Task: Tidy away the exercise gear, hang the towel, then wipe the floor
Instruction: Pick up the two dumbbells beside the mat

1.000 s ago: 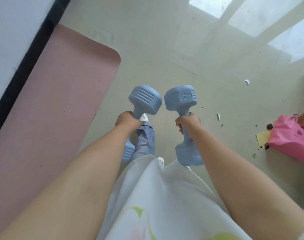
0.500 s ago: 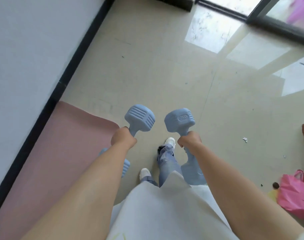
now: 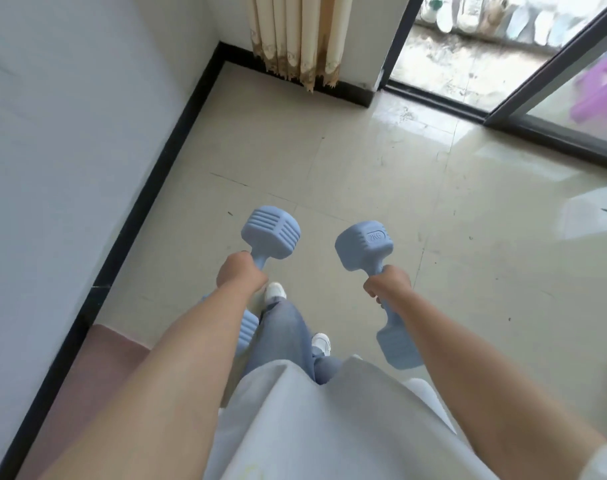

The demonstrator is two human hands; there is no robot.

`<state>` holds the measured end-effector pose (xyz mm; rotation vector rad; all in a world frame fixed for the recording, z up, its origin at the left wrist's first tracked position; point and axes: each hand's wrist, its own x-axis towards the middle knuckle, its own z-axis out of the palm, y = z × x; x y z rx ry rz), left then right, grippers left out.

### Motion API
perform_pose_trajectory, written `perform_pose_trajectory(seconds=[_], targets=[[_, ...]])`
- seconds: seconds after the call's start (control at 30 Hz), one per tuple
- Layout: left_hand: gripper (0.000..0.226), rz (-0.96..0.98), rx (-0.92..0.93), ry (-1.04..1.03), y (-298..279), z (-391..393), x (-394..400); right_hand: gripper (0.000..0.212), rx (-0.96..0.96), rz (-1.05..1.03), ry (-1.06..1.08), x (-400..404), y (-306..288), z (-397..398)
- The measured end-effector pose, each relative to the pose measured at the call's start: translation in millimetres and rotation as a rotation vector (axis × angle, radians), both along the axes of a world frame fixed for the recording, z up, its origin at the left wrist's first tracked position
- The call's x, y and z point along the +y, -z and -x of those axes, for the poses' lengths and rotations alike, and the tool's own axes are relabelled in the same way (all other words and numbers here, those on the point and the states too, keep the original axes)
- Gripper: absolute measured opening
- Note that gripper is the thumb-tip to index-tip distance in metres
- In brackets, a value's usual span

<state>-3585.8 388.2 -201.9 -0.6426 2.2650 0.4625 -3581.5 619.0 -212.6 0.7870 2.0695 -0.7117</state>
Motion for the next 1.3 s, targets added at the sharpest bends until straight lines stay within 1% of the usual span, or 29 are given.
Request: perform_pose_trajectory(seconds=[0.03,0.1,0.3,0.33,0.37,0.43,0.53,0.57,0.67,0.73,0.9,1.03,1.13,1.3], targets=[[0.018,-0.017,-0.004,-0.005,0,33,0,0.021,-0.001,-0.01,0.016,1,1,30],[0.023,-0.049,-0.004,0.003,3,97,-2,0.019,0.002,-0.021,0.04,1,4,90],[0.012,-0.038,-0.022,0.138,15,280,-17,0.022,0.019,-0.033,0.06,-2,14,254],[0.012,-0.03,-0.02,0.17,12,305,-17,0.022,0.024,-0.03,0.06,-2,13,276],[0.016,-0.019,-0.024,0.196,9,330,-16,0.022,0.027,-0.023,0.061,0,11,297],[0.023,0.008,-0.04,0.243,3,376,-12,0.021,0.023,-0.009,0.054,3,10,336],[0.013,0.046,-0.029,0.32,1,436,2,0.021,0.031,0.001,0.041,13,18,391],[0.014,0.057,-0.025,0.344,4,454,7,0.021,0.032,0.004,0.034,17,22,408],[0.026,0.081,-0.037,0.396,15,499,24,0.021,0.028,0.025,0.013,34,40,457],[0.027,0.089,-0.037,0.423,28,527,38,0.022,0.02,0.035,0.006,48,57,487],[0.028,0.102,-0.072,0.525,78,580,64,0.024,-0.002,-0.013,-0.019,80,104,542],[0.03,0.09,-0.122,0.604,138,603,74,0.025,0.0,-0.049,-0.048,94,154,570],[0.029,0.093,-0.155,0.663,201,612,81,0.026,0.003,-0.071,-0.067,101,209,585],[0.032,0.117,-0.185,0.767,335,624,93,0.03,0.046,-0.141,-0.146,105,337,606]])
